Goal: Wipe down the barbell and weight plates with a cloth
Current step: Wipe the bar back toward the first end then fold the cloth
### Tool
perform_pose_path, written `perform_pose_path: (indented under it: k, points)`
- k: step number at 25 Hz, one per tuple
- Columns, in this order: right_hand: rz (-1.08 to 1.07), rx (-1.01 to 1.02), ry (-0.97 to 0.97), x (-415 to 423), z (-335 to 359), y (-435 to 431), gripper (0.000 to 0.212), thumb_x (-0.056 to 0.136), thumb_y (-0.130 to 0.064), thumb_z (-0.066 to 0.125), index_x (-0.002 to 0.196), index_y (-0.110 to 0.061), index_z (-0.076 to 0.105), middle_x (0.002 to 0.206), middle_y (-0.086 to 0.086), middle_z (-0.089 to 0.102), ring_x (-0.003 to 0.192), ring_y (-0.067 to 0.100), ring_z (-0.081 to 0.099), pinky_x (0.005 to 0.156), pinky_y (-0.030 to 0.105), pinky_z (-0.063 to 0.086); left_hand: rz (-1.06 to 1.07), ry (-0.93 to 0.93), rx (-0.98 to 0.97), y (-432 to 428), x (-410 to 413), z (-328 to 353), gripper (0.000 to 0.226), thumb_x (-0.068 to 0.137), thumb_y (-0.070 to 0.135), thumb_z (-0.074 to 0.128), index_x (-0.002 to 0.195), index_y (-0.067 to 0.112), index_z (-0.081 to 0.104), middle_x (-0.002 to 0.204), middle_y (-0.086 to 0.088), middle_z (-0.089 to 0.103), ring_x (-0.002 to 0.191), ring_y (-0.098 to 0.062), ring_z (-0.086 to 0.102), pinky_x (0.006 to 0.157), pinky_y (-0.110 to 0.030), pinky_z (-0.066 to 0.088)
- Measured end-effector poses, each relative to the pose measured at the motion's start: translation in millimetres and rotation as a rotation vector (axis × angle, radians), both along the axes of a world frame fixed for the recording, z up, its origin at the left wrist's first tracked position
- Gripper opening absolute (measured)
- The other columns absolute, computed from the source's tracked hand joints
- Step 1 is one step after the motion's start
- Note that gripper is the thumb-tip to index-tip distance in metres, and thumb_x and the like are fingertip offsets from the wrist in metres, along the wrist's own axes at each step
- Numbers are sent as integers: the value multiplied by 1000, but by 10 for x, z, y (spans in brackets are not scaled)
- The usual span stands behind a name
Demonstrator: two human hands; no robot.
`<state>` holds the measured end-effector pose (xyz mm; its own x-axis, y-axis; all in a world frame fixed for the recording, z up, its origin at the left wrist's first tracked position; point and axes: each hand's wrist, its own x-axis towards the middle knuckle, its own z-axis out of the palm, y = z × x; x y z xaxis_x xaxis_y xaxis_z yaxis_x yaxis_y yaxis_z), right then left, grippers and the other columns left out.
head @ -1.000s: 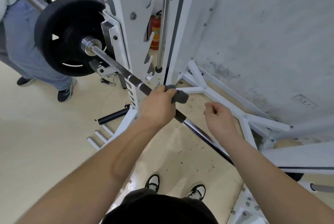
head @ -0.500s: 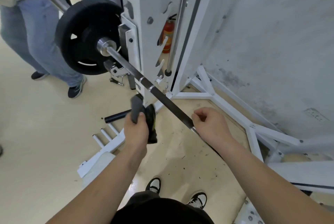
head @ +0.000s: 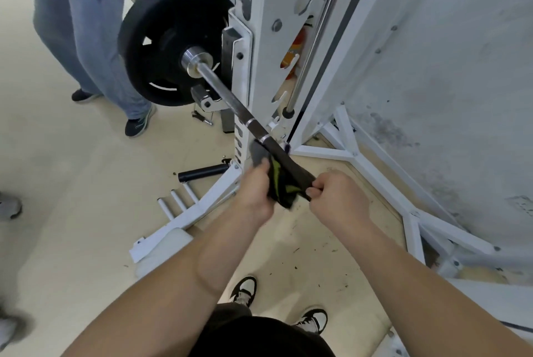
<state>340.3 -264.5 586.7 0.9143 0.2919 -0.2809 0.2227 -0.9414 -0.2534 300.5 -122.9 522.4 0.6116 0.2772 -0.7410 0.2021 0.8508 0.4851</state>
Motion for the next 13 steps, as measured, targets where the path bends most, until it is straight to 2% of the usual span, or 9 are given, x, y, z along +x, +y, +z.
perform_pose_path:
  k: [3, 5, 6, 10, 13]
  points:
    - [30, -25, -34, -11, -29, 9, 17, 97, -28, 60, 85, -24, 70, 90, -3, 60, 76, 19, 59, 57, 28, 43, 171, -48, 79, 197, 215, 76, 22, 111, 31, 42, 123, 30, 60, 110, -9, 77, 88, -27, 72, 75, -44, 57]
    - [25, -16, -38, -13, -48, 19, 15, 96, -27, 61, 85, -23, 70, 93, -4, 58, 79, 20, 58, 59, 28, 43, 131, -52, 50, -37, 171, 36, 22, 111, 32, 41, 121, 32, 61, 114, -6, 78, 97, -24, 74, 89, -46, 58]
    - [16, -10, -40, -10, -51, 24, 13, 95, -26, 61, 85, -24, 70, 94, -4, 57, 81, 19, 57, 60, 28, 41, 71, -44, 7, -216, 76, 0, 25, 111, 32, 41, 125, 29, 62, 119, -7, 77, 103, -24, 74, 95, -46, 58]
    - [-15, 3, -56, -16, -58, 19, 10, 93, -30, 62, 88, -29, 71, 96, -5, 56, 85, 18, 54, 63, 30, 40, -223, -27, -64, -613, -278, -5, 33, 112, 30, 41, 133, 22, 64, 122, -9, 77, 109, -27, 73, 96, -44, 56]
    - [-44, 68, -44, -43, -69, -23, 12, 95, -29, 63, 90, -29, 74, 95, -7, 58, 87, 18, 58, 64, 31, 45, -110, -40, -92, -243, -87, -58, 41, 111, 33, 41, 139, 11, 61, 126, -16, 74, 113, -31, 71, 90, -44, 58]
